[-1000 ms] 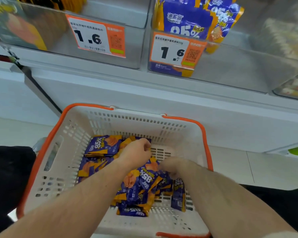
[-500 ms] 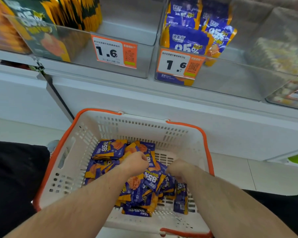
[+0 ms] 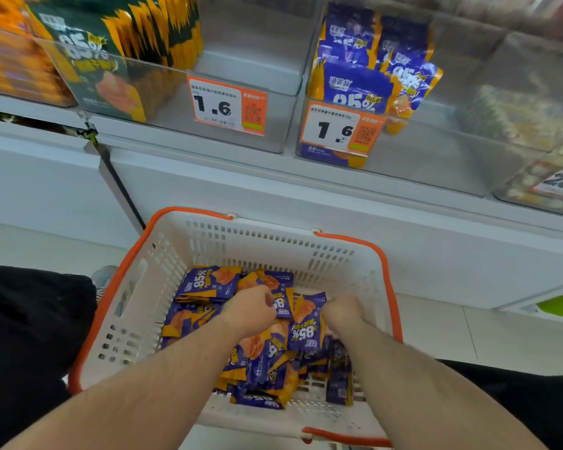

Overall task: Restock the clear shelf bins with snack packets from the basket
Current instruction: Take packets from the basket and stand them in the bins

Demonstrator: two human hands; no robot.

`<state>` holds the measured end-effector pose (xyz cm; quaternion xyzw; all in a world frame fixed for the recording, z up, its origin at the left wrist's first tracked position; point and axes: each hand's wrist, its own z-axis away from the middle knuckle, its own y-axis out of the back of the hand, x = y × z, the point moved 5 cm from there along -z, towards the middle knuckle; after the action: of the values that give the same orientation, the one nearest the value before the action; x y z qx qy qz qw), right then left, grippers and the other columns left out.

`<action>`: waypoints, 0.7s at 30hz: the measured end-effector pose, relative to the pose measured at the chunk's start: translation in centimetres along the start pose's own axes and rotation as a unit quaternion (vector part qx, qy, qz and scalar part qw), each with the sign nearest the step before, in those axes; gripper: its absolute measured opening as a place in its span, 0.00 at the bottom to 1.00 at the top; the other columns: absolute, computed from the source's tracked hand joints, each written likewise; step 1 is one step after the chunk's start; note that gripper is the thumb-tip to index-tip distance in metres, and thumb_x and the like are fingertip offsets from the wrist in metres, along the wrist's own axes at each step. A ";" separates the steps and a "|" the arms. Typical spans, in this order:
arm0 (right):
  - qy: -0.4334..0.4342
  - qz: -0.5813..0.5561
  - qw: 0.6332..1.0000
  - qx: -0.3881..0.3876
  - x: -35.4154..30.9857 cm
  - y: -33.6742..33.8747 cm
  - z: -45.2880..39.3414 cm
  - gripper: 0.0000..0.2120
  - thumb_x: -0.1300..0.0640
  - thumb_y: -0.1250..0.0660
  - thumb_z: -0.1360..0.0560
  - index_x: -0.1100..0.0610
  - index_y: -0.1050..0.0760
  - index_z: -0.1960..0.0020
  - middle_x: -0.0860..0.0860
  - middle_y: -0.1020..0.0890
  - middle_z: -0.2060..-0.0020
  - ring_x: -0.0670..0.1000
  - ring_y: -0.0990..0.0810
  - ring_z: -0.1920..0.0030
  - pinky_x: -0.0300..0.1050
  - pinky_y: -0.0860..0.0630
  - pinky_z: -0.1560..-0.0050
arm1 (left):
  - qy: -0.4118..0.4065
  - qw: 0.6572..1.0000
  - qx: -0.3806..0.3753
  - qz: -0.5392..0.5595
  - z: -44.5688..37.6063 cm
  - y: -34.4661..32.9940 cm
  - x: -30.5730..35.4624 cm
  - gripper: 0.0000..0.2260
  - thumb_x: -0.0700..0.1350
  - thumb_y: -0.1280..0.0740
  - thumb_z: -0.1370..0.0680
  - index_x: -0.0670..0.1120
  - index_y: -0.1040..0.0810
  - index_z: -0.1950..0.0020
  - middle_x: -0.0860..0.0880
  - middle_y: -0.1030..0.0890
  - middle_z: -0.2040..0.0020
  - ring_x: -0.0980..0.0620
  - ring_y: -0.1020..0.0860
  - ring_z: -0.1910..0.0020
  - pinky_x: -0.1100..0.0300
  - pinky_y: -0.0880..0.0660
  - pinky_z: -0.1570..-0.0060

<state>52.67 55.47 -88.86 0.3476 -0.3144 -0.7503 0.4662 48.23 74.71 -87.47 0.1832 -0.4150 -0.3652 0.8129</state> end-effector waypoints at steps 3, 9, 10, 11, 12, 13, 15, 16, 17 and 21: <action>0.097 0.056 0.994 0.009 -2.7 4.3 0.1 0.13 0.68 0.38 0.28 0.58 0.31 0.70 0.52 0.29 0.71 0.53 0.27 0.65 0.41 0.31 0.69 | -0.079 0.989 0.081 -0.099 0.0 0.3 2.5 0.18 0.48 0.36 0.23 0.51 0.29 0.33 0.50 0.26 0.35 0.48 0.28 0.38 0.50 0.28 0.38; 0.284 0.189 0.939 -0.049 -9.1 10.6 4.3 0.14 0.69 0.36 0.30 0.51 0.28 0.64 0.50 0.22 0.61 0.53 0.23 0.57 0.46 0.25 0.59 | -0.153 0.979 0.132 0.025 0.8 2.1 7.3 0.23 0.56 0.33 0.23 0.51 0.29 0.30 0.49 0.23 0.36 0.49 0.24 0.40 0.52 0.27 0.41; 0.302 0.180 0.935 -0.043 -9.7 11.3 4.9 0.15 0.70 0.37 0.31 0.51 0.28 0.64 0.49 0.23 0.61 0.52 0.24 0.58 0.46 0.26 0.59 | -0.161 0.977 0.113 0.086 1.0 2.5 7.7 0.15 0.54 0.33 0.23 0.49 0.23 0.39 0.49 0.19 0.47 0.51 0.21 0.50 0.55 0.25 0.50; 0.319 0.162 0.933 -0.036 -10.0 11.9 5.3 0.15 0.71 0.37 0.31 0.50 0.29 0.63 0.47 0.24 0.61 0.50 0.26 0.58 0.45 0.26 0.59 | -0.170 0.971 0.096 0.140 1.1 2.8 8.0 0.08 0.51 0.33 0.22 0.47 0.21 0.52 0.49 0.20 0.60 0.52 0.23 0.62 0.57 0.28 0.60; 0.325 0.143 0.934 -0.027 -10.2 12.4 5.9 0.15 0.70 0.36 0.31 0.50 0.29 0.61 0.46 0.25 0.61 0.50 0.26 0.58 0.44 0.26 0.58 | -0.172 0.963 0.088 0.188 1.4 3.3 8.1 0.10 0.48 0.32 0.22 0.47 0.24 0.62 0.50 0.25 0.69 0.53 0.28 0.70 0.57 0.33 0.65; 0.331 0.130 0.935 -0.003 -10.2 12.9 6.3 0.13 0.69 0.35 0.31 0.50 0.28 0.58 0.46 0.25 0.59 0.50 0.25 0.56 0.45 0.24 0.56 | -0.165 0.955 0.088 0.231 1.7 3.7 8.2 0.15 0.46 0.32 0.22 0.47 0.28 0.67 0.51 0.29 0.74 0.53 0.32 0.74 0.58 0.35 0.68; 0.329 0.141 0.927 0.110 -10.0 14.3 7.0 0.12 0.61 0.32 0.29 0.50 0.27 0.48 0.49 0.23 0.49 0.55 0.25 0.46 0.49 0.26 0.46 | -0.142 0.932 0.107 0.316 2.3 4.6 8.0 0.17 0.44 0.32 0.21 0.47 0.29 0.70 0.51 0.29 0.76 0.53 0.32 0.75 0.60 0.35 0.70; 0.308 0.154 0.922 0.175 -9.7 15.3 7.3 0.17 0.55 0.30 0.29 0.51 0.27 0.41 0.51 0.24 0.43 0.56 0.27 0.40 0.49 0.29 0.41 | -0.129 0.914 0.111 0.368 2.5 5.0 8.0 0.17 0.44 0.32 0.21 0.46 0.27 0.70 0.49 0.28 0.75 0.52 0.31 0.74 0.60 0.33 0.70; 0.273 0.144 0.925 0.224 -9.2 16.2 7.6 0.25 0.49 0.28 0.30 0.52 0.30 0.35 0.52 0.26 0.39 0.56 0.30 0.37 0.50 0.32 0.38 | -0.116 0.890 0.110 0.426 2.6 5.2 7.9 0.15 0.45 0.31 0.21 0.45 0.25 0.68 0.47 0.25 0.73 0.51 0.29 0.72 0.59 0.31 0.69; 0.091 -0.161 0.974 0.132 -6.2 17.5 7.5 0.33 0.41 0.24 0.33 0.57 0.29 0.36 0.53 0.23 0.41 0.53 0.23 0.44 0.48 0.25 0.47 | -0.067 0.808 0.102 0.577 3.1 5.9 8.2 0.11 0.49 0.33 0.20 0.44 0.21 0.59 0.48 0.21 0.71 0.54 0.28 0.76 0.62 0.31 0.75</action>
<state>56.99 55.87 -69.35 0.5186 -0.3068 -0.7329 0.3159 51.49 72.56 -77.69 -0.0327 -0.5328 0.2038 0.8207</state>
